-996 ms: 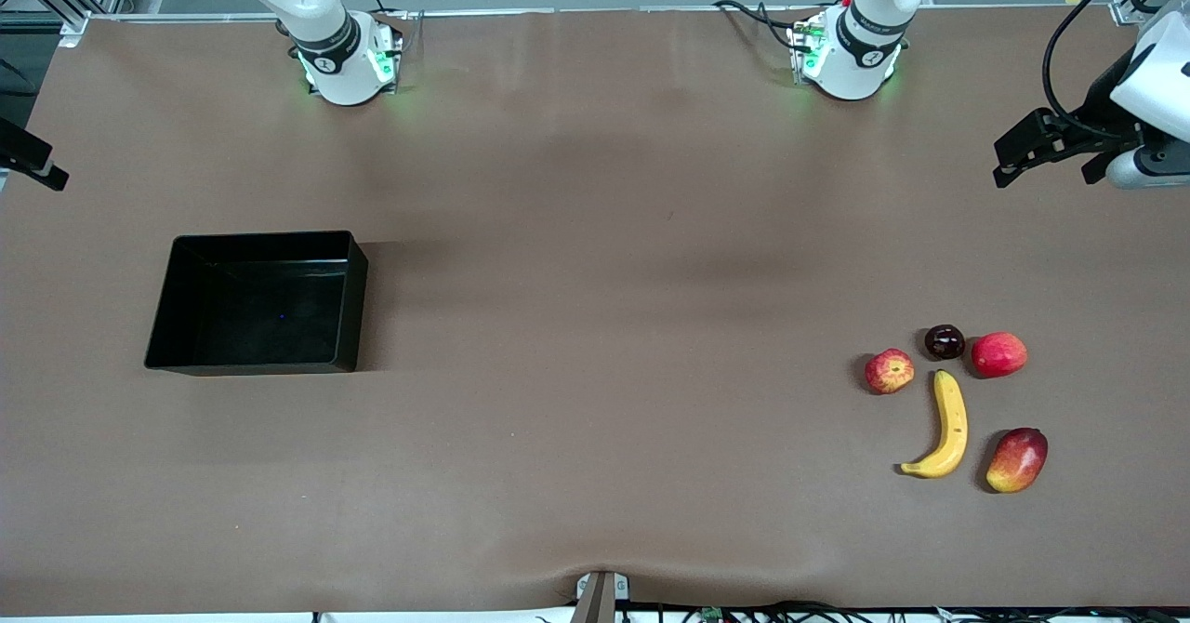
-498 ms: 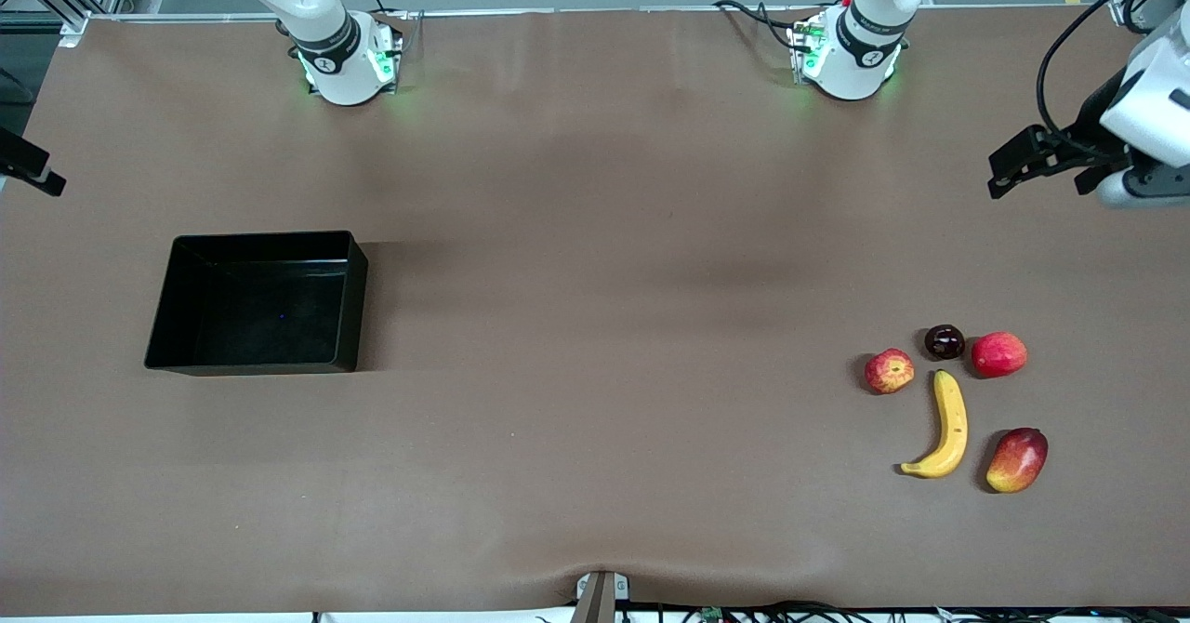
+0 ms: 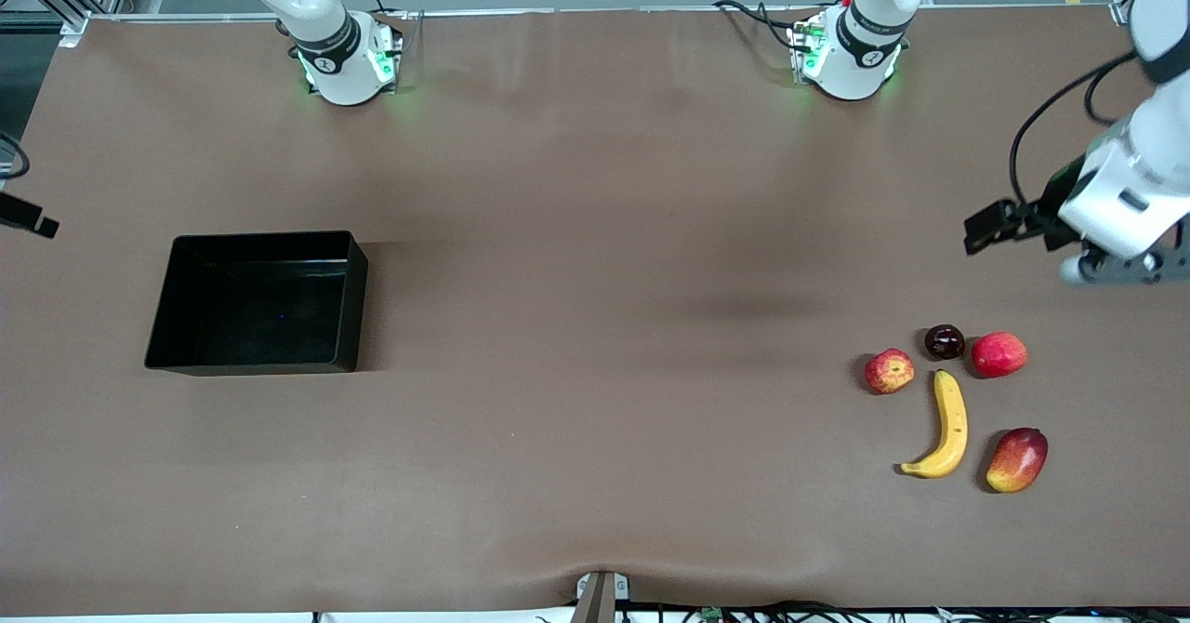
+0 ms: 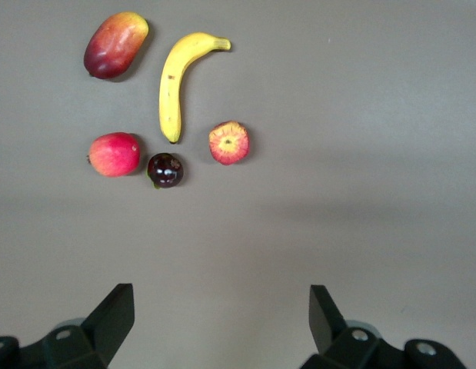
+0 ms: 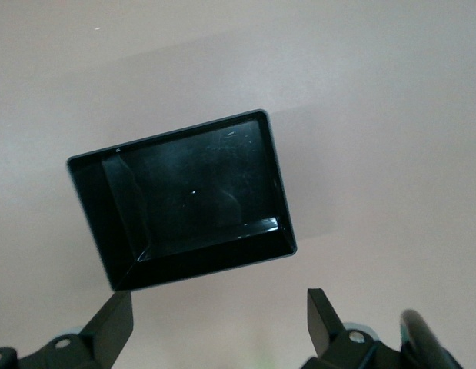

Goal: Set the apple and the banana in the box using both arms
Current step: 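Reach the left gripper toward the red-yellow apple beside the banana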

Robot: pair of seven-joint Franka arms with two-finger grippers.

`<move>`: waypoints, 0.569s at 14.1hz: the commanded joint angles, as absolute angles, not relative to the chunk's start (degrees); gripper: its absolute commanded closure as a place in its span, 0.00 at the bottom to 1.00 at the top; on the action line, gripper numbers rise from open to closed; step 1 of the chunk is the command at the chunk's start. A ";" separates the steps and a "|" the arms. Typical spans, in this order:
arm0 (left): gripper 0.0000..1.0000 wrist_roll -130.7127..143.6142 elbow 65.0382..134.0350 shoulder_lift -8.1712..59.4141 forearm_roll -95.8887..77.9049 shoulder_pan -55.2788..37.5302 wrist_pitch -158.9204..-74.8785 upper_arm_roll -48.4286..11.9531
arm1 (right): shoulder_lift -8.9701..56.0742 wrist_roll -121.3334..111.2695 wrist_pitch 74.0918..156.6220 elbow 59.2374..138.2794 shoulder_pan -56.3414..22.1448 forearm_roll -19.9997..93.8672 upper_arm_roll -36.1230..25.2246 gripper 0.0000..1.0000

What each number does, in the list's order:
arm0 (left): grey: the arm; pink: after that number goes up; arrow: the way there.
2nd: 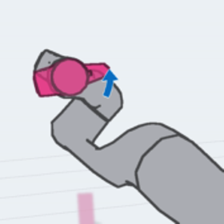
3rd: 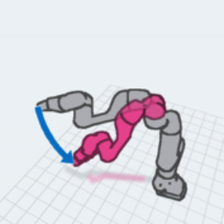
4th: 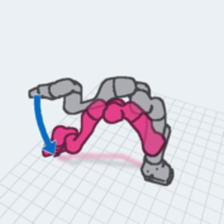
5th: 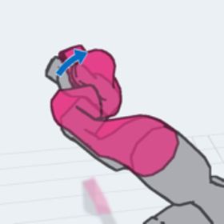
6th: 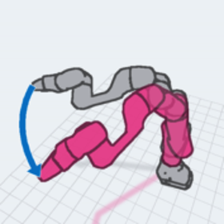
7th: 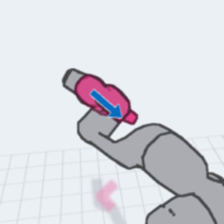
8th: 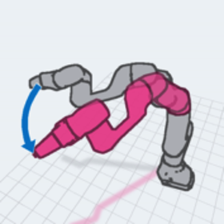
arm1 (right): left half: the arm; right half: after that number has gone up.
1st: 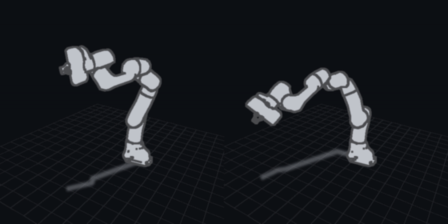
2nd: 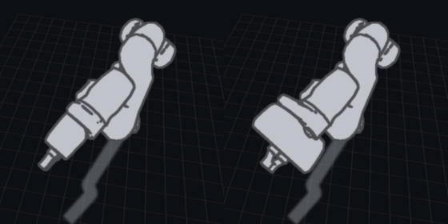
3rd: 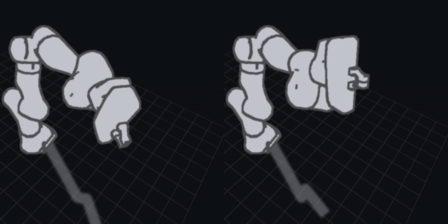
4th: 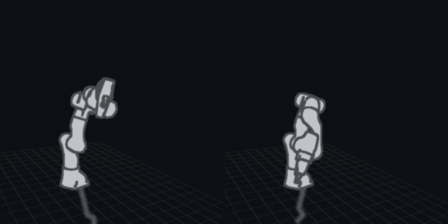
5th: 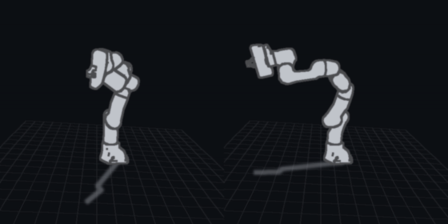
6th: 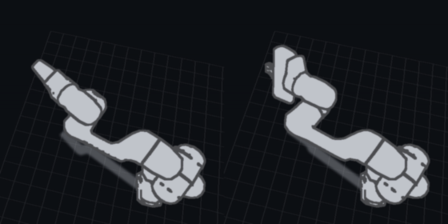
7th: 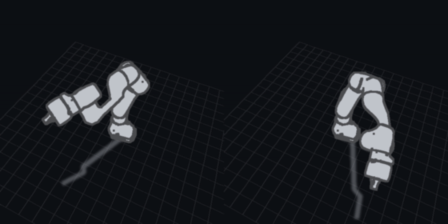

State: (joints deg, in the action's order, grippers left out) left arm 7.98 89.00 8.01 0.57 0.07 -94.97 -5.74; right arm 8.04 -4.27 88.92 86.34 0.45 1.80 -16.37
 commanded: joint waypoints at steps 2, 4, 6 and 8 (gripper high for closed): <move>0.00 9.23 88.24 14.13 0.53 0.00 -100.09 -5.71 | 13.79 -8.76 90.87 85.60 1.40 2.81 -15.56 0.00; 0.00 9.23 88.33 17.56 2.53 0.09 -103.78 -5.71 | 16.86 -17.36 94.73 86.39 3.32 2.99 -15.56 0.00; 0.00 9.23 88.68 20.73 4.74 0.09 -107.21 -5.71 | 18.54 -18.37 97.98 88.58 5.18 5.87 -15.56 0.00; 0.00 9.23 90.17 23.02 4.75 0.96 -111.07 -5.71 | 19.25 -18.37 103.59 93.22 5.89 6.50 -15.56 0.00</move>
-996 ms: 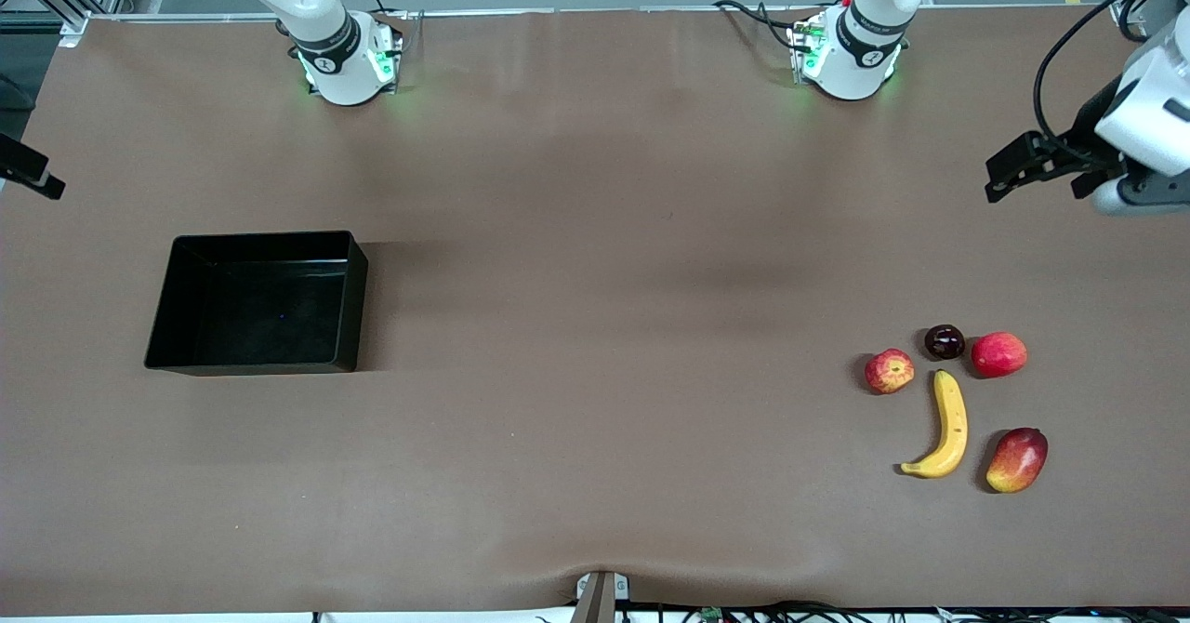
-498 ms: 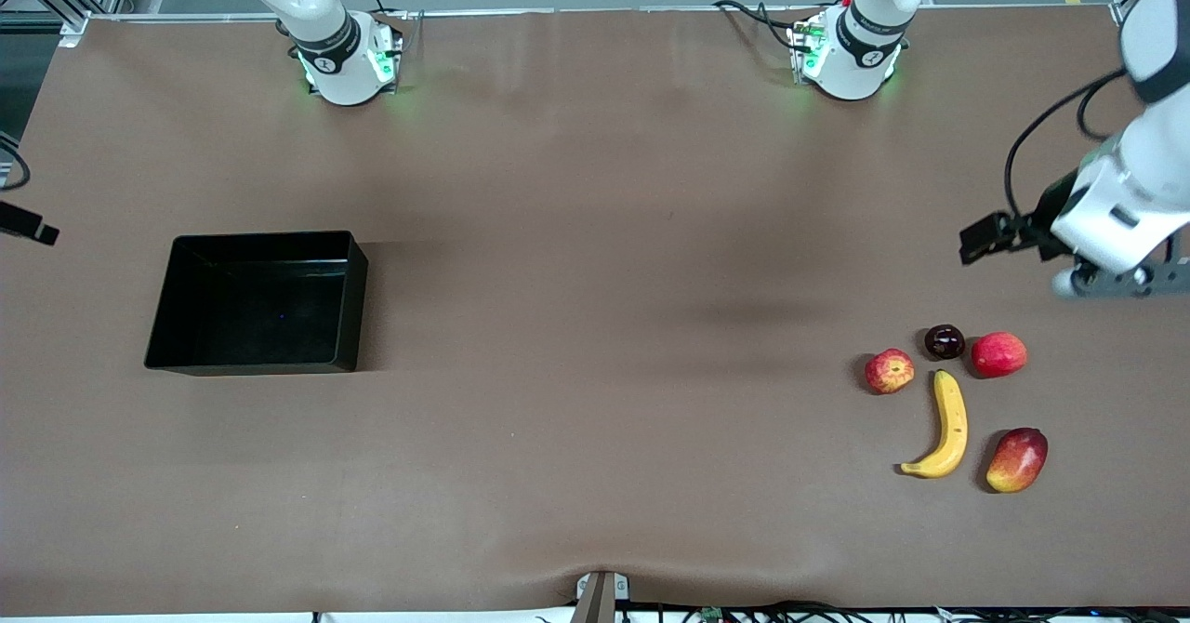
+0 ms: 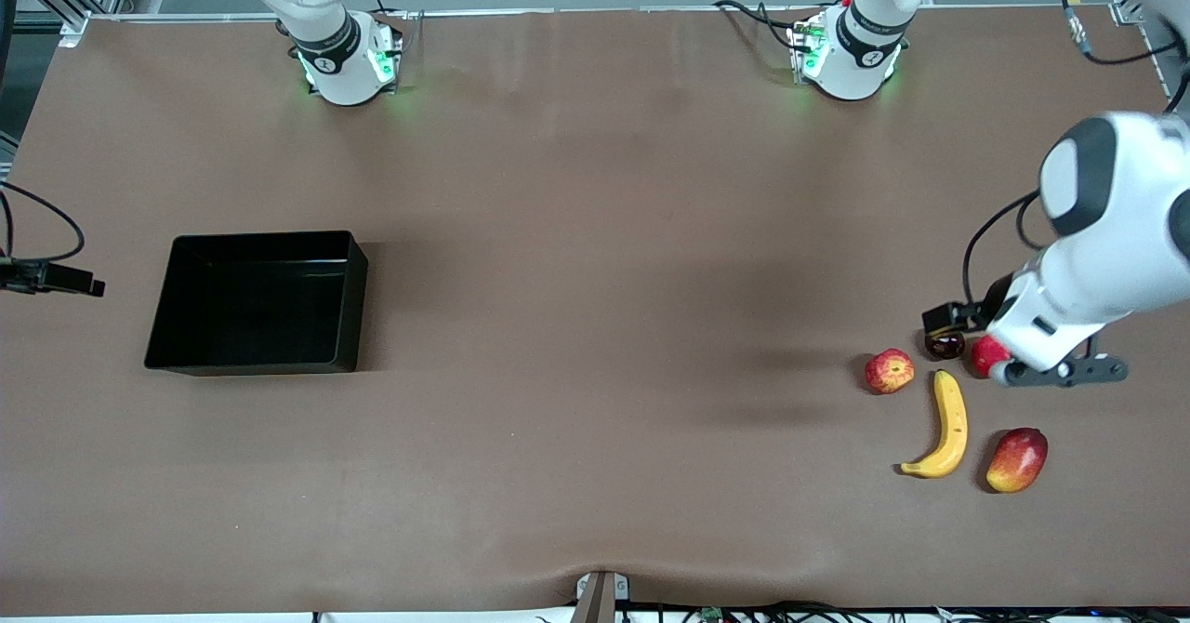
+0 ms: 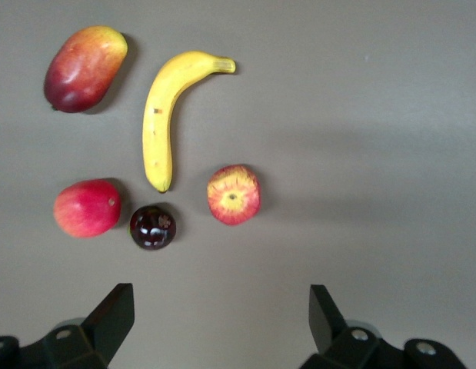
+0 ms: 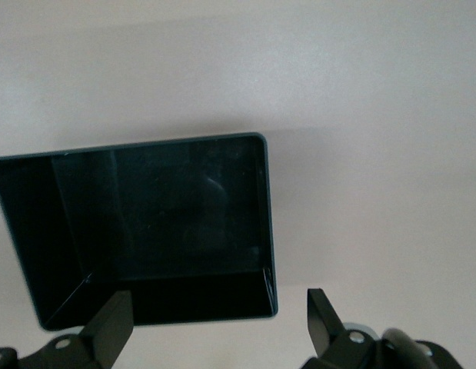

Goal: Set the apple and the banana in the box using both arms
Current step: 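Grasp the red-yellow apple with the left gripper while the right gripper reaches the box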

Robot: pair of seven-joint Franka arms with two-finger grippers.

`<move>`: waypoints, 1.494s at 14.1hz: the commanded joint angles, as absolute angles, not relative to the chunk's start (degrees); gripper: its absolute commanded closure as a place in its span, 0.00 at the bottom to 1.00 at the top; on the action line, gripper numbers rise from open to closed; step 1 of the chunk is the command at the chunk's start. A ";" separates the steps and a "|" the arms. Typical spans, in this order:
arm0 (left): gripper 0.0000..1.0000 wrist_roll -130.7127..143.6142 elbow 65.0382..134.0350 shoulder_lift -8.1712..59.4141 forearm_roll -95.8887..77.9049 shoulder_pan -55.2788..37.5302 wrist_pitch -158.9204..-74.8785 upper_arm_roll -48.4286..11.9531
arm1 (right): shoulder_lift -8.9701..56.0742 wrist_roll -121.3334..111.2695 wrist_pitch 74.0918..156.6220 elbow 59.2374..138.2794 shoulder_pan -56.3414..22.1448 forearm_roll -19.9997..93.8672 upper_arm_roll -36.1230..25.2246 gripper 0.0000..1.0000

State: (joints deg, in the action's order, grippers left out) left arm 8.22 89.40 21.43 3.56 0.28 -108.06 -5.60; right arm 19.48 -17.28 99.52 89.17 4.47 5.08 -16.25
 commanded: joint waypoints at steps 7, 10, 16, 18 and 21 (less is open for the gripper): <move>0.00 9.32 100.17 28.47 4.75 1.67 -129.43 -5.71 | 19.60 -23.99 117.15 106.25 6.68 6.50 -15.56 0.06; 0.00 9.49 102.92 30.14 4.83 2.11 -134.46 -5.71 | 21.09 -24.26 118.21 106.70 7.29 6.59 -15.47 0.27; 0.00 9.40 102.48 34.62 4.75 2.81 -138.08 -5.71 | 22.94 -30.32 124.19 111.53 8.96 10.81 -15.38 0.51; 0.14 9.40 102.31 35.41 4.75 3.08 -138.08 -5.71 | 23.64 -30.58 124.45 111.71 9.14 11.25 -15.38 0.74; 0.55 9.40 102.30 35.42 4.66 2.90 -138.08 -5.71 | 24.43 -31.64 125.42 111.62 9.23 11.25 -15.38 0.99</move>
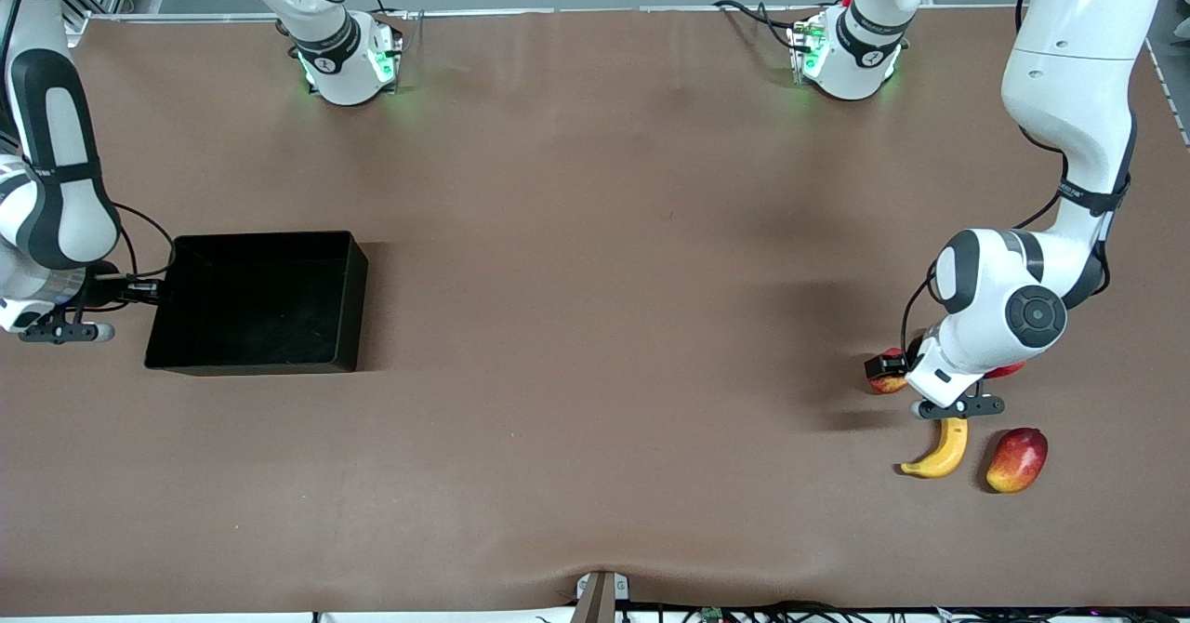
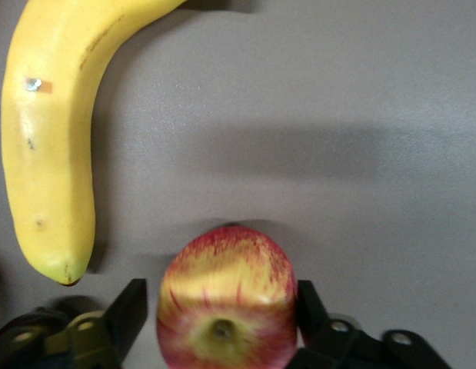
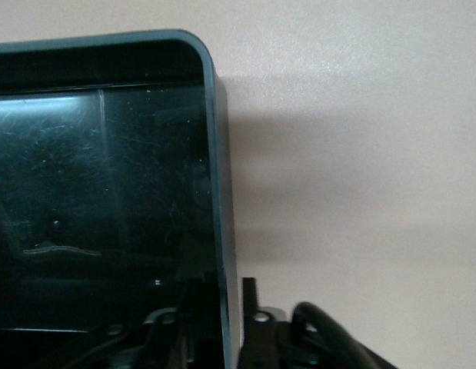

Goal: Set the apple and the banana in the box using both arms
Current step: 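Grasp the red-yellow apple with the left gripper while the right gripper reaches the box, then lift the apple with the left gripper while the right gripper slides the box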

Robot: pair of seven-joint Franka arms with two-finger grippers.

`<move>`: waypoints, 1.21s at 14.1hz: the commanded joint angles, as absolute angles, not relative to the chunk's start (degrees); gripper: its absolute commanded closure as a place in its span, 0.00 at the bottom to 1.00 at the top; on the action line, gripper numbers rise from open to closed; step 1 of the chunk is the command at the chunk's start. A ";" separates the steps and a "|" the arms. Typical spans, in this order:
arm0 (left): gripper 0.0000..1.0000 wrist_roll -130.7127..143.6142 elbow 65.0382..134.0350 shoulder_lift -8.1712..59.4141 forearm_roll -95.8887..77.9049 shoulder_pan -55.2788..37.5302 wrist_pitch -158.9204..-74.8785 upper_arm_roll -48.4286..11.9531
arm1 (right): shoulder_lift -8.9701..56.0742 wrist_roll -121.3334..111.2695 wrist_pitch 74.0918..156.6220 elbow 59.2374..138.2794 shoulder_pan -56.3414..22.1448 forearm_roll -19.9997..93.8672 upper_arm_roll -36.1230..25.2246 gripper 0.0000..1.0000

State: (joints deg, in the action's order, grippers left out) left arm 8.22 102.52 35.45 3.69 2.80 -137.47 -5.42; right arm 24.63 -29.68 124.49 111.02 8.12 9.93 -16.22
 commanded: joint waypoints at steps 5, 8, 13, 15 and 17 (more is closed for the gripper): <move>1.00 8.70 101.69 33.23 4.75 2.55 -136.06 -5.89 | 23.47 -33.31 117.38 107.34 8.53 11.34 -15.29 1.00; 1.00 8.61 100.64 30.86 4.83 2.55 -132.03 -6.06 | 23.64 -30.87 103.05 96.97 6.08 12.12 -15.03 1.00; 1.00 8.53 96.69 27.51 4.48 2.46 -121.75 -6.59 | 23.38 -20.23 98.44 93.34 -2.53 18.79 -15.03 1.00; 1.00 9.05 95.19 27.07 4.13 2.46 -118.67 -7.21 | 23.64 -17.86 98.44 93.34 -5.87 23.18 -15.03 1.00; 1.00 9.23 93.70 26.72 3.78 2.46 -116.11 -8.25 | 23.73 -12.51 98.61 93.34 -10.52 24.52 -15.03 1.00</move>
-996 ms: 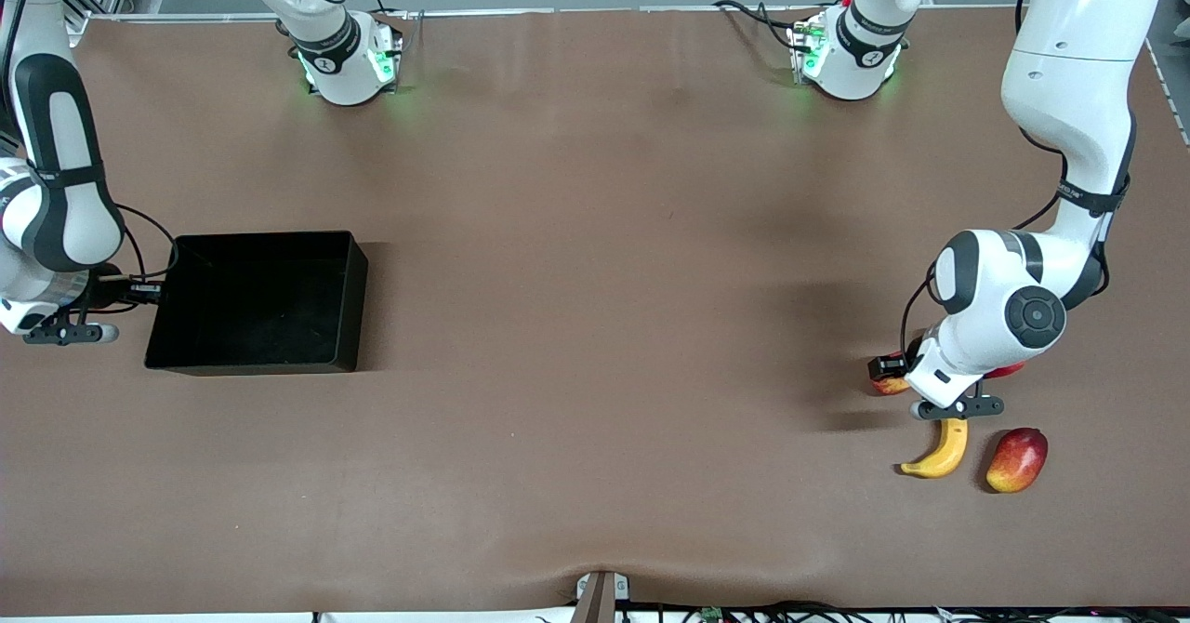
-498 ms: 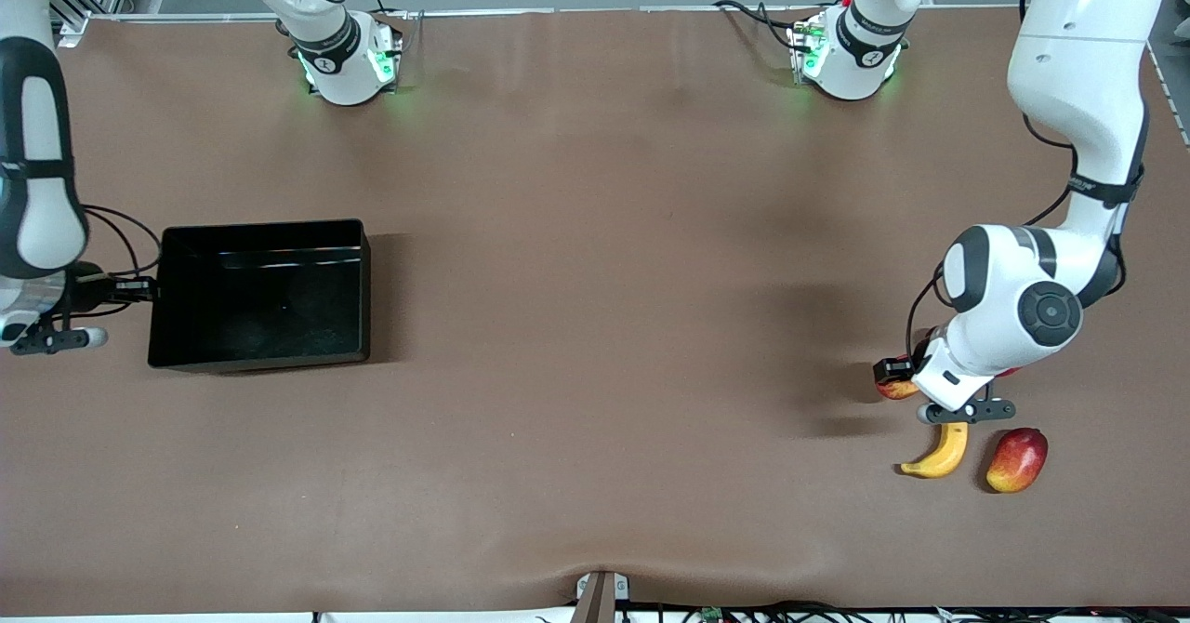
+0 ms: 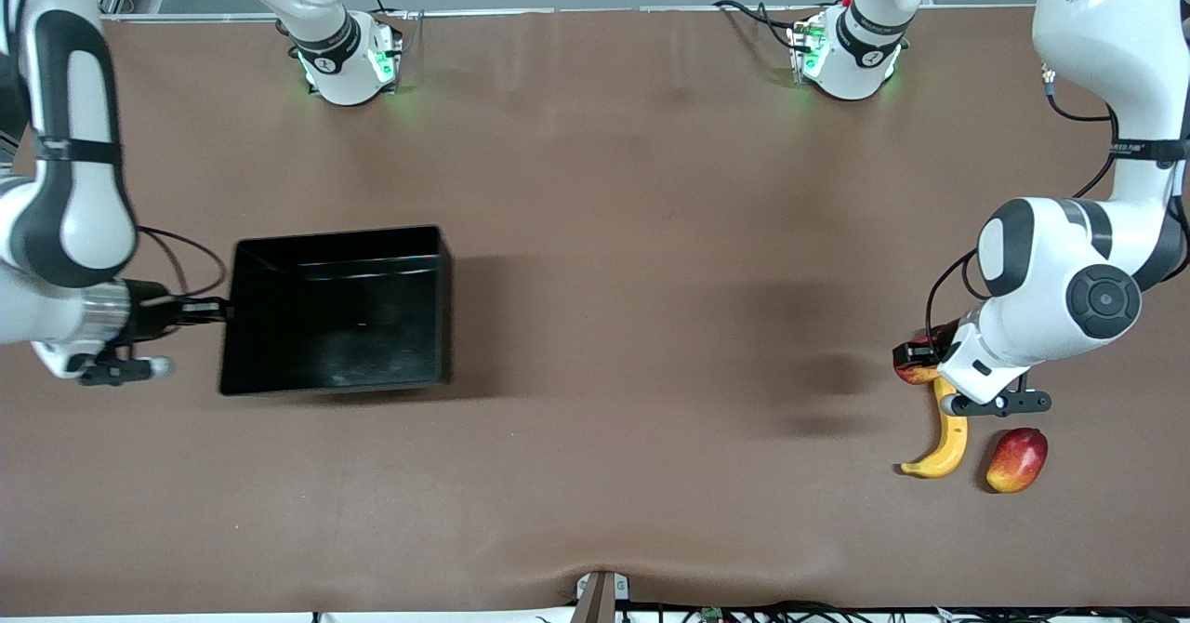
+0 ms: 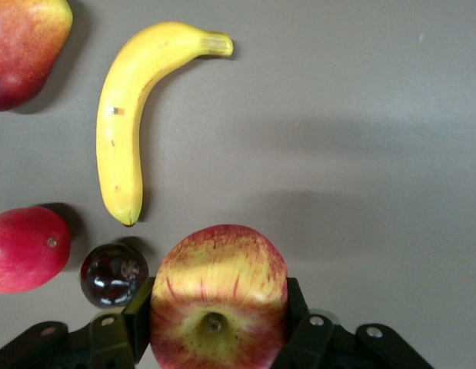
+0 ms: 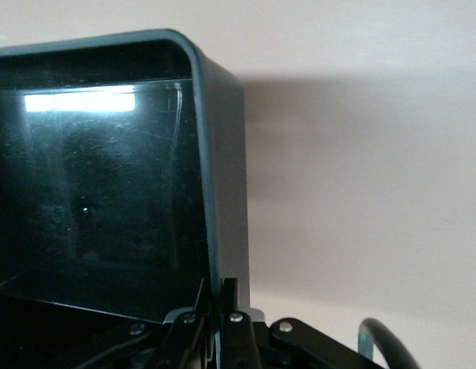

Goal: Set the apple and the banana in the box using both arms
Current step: 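Lift the apple with the left gripper while the right gripper slides the box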

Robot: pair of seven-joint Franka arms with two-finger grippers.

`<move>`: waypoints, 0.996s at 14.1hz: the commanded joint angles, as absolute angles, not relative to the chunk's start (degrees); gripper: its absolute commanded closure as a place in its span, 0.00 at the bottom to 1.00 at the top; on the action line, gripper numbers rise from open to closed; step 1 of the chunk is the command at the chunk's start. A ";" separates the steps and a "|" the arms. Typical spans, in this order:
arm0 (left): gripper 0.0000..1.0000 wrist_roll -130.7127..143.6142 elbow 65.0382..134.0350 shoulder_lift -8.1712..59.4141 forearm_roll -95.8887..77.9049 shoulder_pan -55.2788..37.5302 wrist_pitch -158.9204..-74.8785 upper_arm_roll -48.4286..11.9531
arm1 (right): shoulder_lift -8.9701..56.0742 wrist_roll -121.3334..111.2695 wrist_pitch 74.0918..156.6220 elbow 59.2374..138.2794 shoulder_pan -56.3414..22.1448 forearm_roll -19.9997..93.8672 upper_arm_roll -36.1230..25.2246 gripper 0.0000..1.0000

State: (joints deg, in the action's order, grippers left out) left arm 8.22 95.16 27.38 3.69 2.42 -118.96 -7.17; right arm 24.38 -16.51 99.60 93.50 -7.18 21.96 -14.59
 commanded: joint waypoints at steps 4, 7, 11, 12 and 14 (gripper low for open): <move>1.00 10.36 91.06 26.28 3.69 2.55 -111.54 -10.10 | 24.17 1.63 103.51 93.34 -23.00 24.70 -15.03 1.00; 1.00 14.84 90.62 25.41 3.69 2.37 -111.27 -12.74 | 26.62 12.62 110.36 93.34 -32.23 24.78 -15.03 1.00; 1.00 20.55 90.35 24.17 3.69 2.46 -111.27 -17.04 | 33.12 19.32 120.82 92.73 -41.28 27.49 -15.03 1.00; 1.00 22.57 90.26 24.17 3.78 2.37 -111.36 -18.44 | 34.79 20.12 122.76 92.20 -42.70 29.34 -15.03 1.00; 1.00 26.87 90.18 24.34 4.13 1.94 -111.36 -20.29 | 36.56 20.13 123.22 91.85 -42.80 29.62 -15.03 1.00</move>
State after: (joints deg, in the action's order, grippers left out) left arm 23.19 90.06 25.20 3.68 2.11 -112.36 -18.76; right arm 35.32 19.89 123.72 93.73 -42.91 27.41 -14.17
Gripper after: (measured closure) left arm 0.326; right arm 0.943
